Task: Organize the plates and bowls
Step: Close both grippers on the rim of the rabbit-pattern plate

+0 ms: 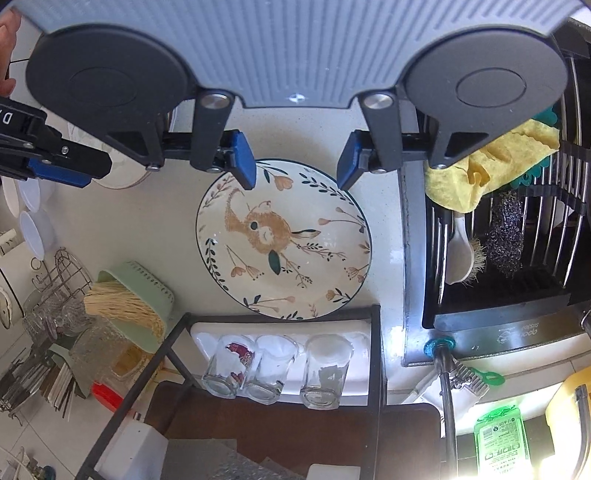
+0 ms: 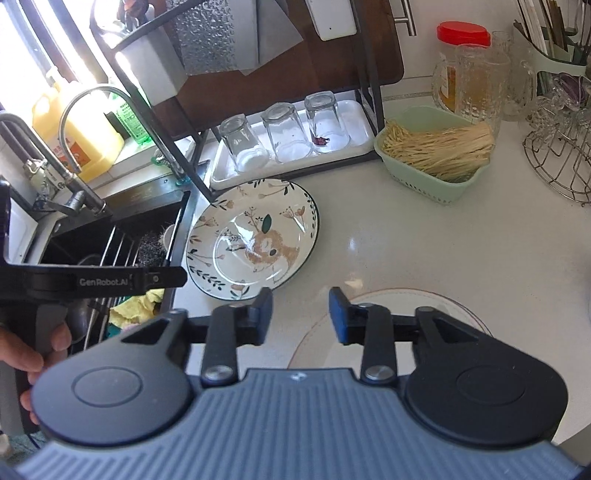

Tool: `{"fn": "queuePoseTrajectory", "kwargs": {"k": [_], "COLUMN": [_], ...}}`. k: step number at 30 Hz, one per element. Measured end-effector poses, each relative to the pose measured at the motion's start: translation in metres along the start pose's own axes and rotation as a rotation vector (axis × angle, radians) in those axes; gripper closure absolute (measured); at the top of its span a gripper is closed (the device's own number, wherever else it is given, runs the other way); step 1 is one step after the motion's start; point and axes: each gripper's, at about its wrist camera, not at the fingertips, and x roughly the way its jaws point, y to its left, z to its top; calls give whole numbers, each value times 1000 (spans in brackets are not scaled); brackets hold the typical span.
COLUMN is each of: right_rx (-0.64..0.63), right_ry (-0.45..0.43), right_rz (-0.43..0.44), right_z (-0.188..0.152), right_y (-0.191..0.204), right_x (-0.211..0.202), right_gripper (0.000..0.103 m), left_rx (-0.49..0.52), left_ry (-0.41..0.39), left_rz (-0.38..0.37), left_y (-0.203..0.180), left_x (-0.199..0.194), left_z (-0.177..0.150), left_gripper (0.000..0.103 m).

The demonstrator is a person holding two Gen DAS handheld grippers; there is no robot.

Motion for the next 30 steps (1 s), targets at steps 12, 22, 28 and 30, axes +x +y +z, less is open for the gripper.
{"fn": "queuePoseTrajectory", "kwargs": {"k": [12, 22, 28, 30], "right_rx": [100, 164, 172, 176], "right_ry": [51, 89, 128, 143], "right_rz": [-25, -26, -37, -42], "right_z": [18, 41, 50, 51], "right_y": [-5, -14, -19, -20], "right_x": [55, 91, 116, 123], "right_gripper": [42, 45, 60, 68], "left_rx": [-52, -116, -126, -133], "left_ry": [39, 80, 98, 103], "left_rz": [-18, -44, -43, -50], "left_y": [39, 58, 66, 69], "left_x": [41, 73, 88, 91], "left_z": [30, 50, 56, 57], "left_gripper": [49, 50, 55, 60]}}
